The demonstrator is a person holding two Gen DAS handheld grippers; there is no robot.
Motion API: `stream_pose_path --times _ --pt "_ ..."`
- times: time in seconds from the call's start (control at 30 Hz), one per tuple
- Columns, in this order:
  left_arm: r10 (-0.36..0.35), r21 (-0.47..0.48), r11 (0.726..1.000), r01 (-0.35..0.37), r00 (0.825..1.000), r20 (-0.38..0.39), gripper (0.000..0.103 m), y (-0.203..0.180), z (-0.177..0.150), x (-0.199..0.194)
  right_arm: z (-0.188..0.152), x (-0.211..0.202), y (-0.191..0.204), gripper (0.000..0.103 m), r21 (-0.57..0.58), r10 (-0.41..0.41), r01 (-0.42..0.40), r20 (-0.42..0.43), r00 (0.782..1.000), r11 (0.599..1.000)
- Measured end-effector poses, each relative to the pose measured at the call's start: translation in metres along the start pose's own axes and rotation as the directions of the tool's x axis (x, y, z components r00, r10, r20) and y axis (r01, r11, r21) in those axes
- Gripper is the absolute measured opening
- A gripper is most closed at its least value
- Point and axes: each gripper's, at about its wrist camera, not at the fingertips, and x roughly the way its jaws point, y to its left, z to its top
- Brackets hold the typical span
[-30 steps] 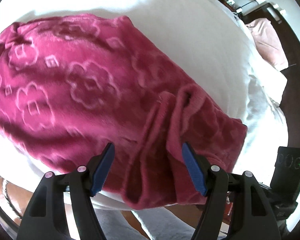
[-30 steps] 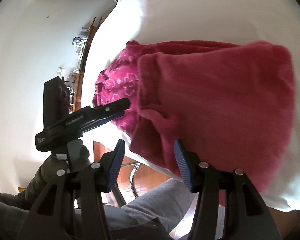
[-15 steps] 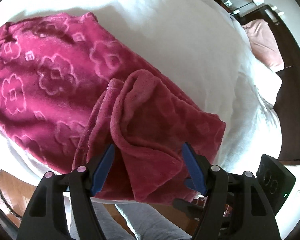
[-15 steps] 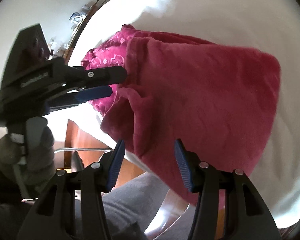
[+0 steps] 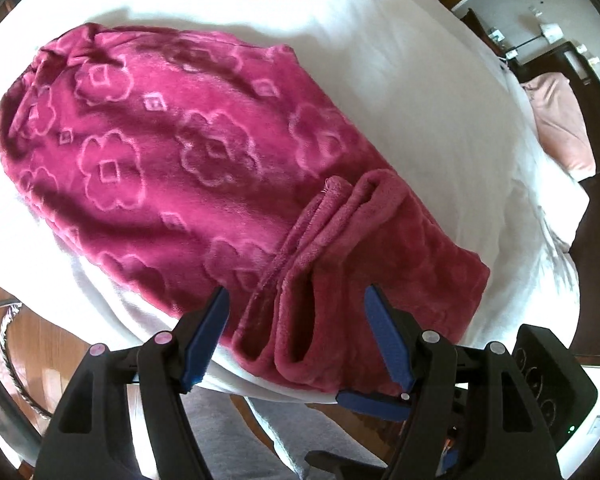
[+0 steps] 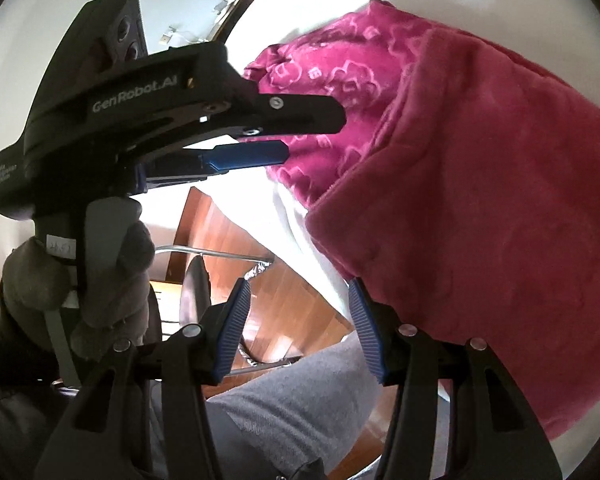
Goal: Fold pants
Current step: 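Grasp the folded edge of the pants with the left gripper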
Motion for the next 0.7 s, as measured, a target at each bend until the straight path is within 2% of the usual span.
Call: stream_pose_path --times 0.1,0.27,0.37,0.43,0.53,0.6,0.7 --pt "-0.002 0.036 0.999 0.003 1.0 -0.018 0.07 -0.006 -0.003 0.01 -0.004 -0.012 -0.011 0.053 0.048 -0.017 0.016 0.031 0.999 0.999" --pt "0.051 0.116 0.993 -0.039 0.994 -0.101 0.07 -0.013 -0.011 0.051 -0.016 -0.047 -0.043 0.053 0.178 -0.098 0.077 0.113 0.989 0.981" --pt "0.09 0.132 0.989 -0.069 0.984 -0.154 0.07 -0.004 -0.017 0.076 -0.031 -0.071 -0.068 0.053 0.282 -0.185 0.134 0.16 0.97 0.95" --pt "0.073 0.127 0.991 -0.052 0.982 -0.173 0.071 0.006 -0.02 0.086 -0.038 -0.083 -0.083 0.053 0.349 -0.236 0.164 0.176 0.956 0.923" --pt "0.075 0.199 0.979 -0.044 0.985 -0.153 0.069 0.007 -0.022 0.09 -0.044 -0.093 -0.103 0.053 0.428 -0.33 0.233 0.168 0.929 0.873" --pt "0.092 0.254 0.966 -0.053 0.985 -0.144 0.069 0.004 -0.025 0.092 -0.045 -0.093 -0.11 0.053 0.454 -0.35 0.247 0.157 0.923 0.856" --pt "0.082 0.248 0.968 -0.043 0.985 -0.149 0.07 0.005 -0.024 0.094 -0.039 -0.085 -0.111 0.053 0.457 -0.374 0.278 0.134 0.918 0.845"
